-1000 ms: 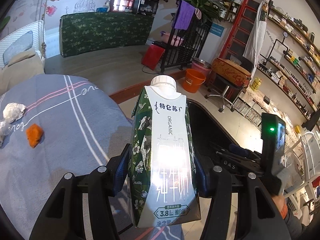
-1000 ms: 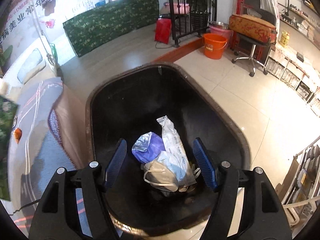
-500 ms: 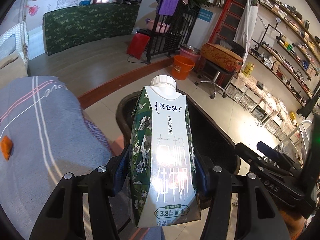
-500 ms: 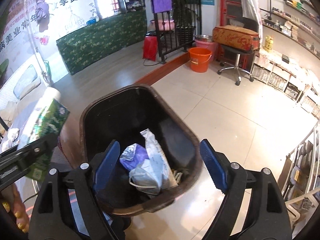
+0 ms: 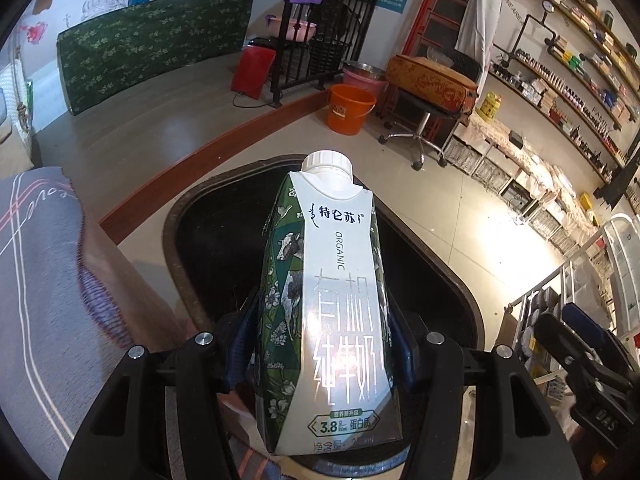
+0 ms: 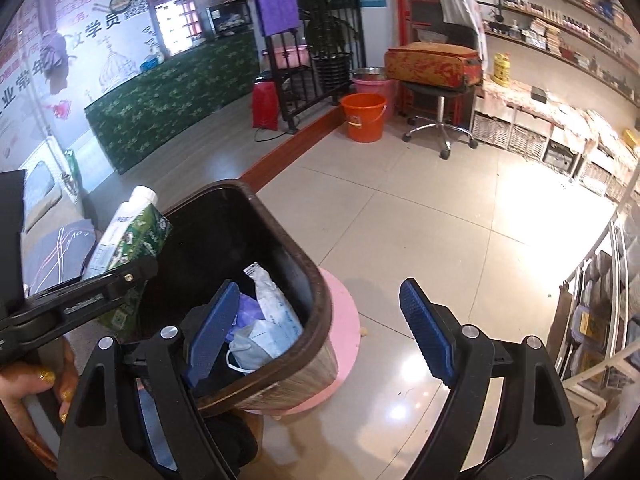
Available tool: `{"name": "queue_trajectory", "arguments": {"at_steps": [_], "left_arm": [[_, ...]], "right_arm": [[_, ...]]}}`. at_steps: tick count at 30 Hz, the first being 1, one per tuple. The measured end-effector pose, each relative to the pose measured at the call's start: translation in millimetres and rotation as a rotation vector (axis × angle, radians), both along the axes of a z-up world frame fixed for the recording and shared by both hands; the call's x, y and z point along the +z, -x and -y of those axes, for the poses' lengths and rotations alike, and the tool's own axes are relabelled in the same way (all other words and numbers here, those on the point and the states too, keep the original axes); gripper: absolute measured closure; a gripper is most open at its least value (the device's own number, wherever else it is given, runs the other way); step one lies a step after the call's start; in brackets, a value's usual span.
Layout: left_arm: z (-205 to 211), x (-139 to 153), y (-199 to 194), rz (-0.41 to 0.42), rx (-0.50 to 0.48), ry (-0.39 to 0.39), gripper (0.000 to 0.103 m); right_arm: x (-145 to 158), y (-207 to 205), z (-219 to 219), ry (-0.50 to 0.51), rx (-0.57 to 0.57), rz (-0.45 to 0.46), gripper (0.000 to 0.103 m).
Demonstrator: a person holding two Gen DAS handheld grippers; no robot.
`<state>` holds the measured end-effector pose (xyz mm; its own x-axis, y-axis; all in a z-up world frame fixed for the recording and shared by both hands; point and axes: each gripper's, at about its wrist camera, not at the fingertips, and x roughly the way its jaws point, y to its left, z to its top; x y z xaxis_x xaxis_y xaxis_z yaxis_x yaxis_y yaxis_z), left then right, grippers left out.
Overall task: Collect trash
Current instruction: 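Lower the milk carton into the wastebasket and open the left tool, then move both tools back over the orange net and tissues on the bed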
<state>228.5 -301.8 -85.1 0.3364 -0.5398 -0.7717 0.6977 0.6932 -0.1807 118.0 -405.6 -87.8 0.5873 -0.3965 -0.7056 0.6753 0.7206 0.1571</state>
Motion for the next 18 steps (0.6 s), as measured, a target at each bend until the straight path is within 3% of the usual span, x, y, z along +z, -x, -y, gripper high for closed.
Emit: {"name": "queue_trajectory", "arguments": {"at_steps": [5,9,18], "left_arm": [[12.8,-7.2,-2.9,-0.015,-0.003,-0.060,0.047],[11.5,-3.2,-0.6,0.006,0.003,-0.053,0.030],[2.4,1.9,0.0,0.028,0.024,-0.052,0.027]], "right_arm": [[-2.9,5.5,3.1,-0.010,-0.014,0.007,0.021],[-5.6,7.2,5.5,-0.024,-0.014,0.018,0.021],[-3.4,2.5,4.6,-0.017,0.004,0.027,0.021]]}}
